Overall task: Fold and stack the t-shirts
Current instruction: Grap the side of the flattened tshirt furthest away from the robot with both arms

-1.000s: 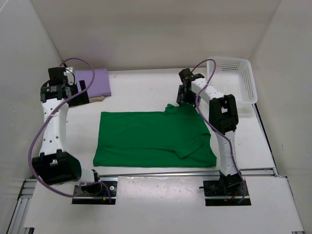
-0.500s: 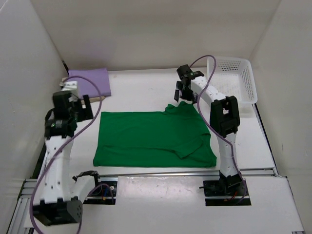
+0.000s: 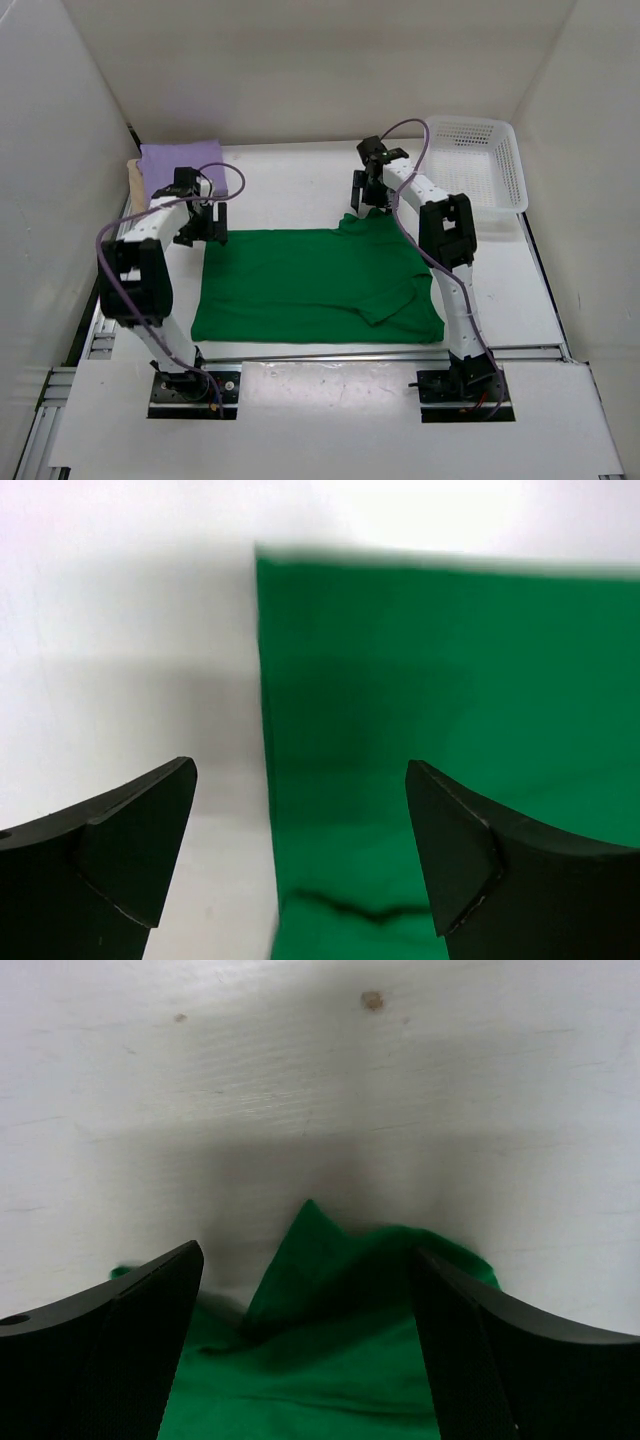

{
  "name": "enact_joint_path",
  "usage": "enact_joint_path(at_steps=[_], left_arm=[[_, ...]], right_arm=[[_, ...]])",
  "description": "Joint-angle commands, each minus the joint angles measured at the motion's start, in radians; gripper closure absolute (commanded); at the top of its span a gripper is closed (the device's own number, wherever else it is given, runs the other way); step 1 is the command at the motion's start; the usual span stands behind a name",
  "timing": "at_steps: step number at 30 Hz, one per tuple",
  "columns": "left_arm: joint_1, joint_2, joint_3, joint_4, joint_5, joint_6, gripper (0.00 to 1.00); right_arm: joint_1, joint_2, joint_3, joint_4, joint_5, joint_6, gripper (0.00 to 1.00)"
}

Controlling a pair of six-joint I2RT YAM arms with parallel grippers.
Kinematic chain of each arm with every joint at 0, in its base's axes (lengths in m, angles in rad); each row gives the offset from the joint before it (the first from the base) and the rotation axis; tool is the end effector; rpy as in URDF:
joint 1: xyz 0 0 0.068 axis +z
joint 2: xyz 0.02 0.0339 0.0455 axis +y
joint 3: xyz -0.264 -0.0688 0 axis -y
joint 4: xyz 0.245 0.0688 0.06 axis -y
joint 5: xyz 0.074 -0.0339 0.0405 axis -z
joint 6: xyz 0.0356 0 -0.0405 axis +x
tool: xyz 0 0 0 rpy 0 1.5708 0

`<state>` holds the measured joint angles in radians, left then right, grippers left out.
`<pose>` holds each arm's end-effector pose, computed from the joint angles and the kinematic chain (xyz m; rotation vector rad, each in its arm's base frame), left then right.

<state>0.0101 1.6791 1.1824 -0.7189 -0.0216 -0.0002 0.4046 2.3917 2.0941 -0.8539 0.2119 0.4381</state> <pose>0.3306 0.0041 0.2092 -0.0198 2.7863 0.0326 0.4711 0.1936 0.1796 0.1053 2.6729 -0.0268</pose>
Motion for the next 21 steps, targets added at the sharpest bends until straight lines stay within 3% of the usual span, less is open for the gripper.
enact_joint_path(at_steps=[1,4,8,12,13,16,21], left_arm=[[0.016,0.097,0.129,0.047,0.034,0.000,0.04],[0.016,0.191,0.207,0.047,0.022,0.000,0.04],[0.025,0.272,0.238,0.047,-0.003,0.000,0.05],[0.025,0.318,0.238,0.047,0.022,0.000,0.09],[0.025,0.327,0.238,0.047,0.022,0.000,0.10],[0.025,0.356,0.238,0.047,0.022,0.000,0.21],[0.025,0.390,0.289,0.047,0.022,0.000,0.24]], right_arm=[[-0.020,0.026,0.029,-0.014,-0.049,0.008,0.14],[-0.020,0.049,0.049,-0.014,-0.080,0.008,0.15],[-0.020,0.058,0.070,-0.014,-0.089,0.008,0.24],[-0.020,0.047,0.046,-0.004,-0.089,0.017,0.40],[-0.020,0.047,0.046,-0.004,-0.089,0.017,0.52],[-0.020,0.047,0.046,-0.004,-0.089,0.017,0.72],[-0.020,0.012,-0.002,-0.004,-0.089,0.008,0.81]])
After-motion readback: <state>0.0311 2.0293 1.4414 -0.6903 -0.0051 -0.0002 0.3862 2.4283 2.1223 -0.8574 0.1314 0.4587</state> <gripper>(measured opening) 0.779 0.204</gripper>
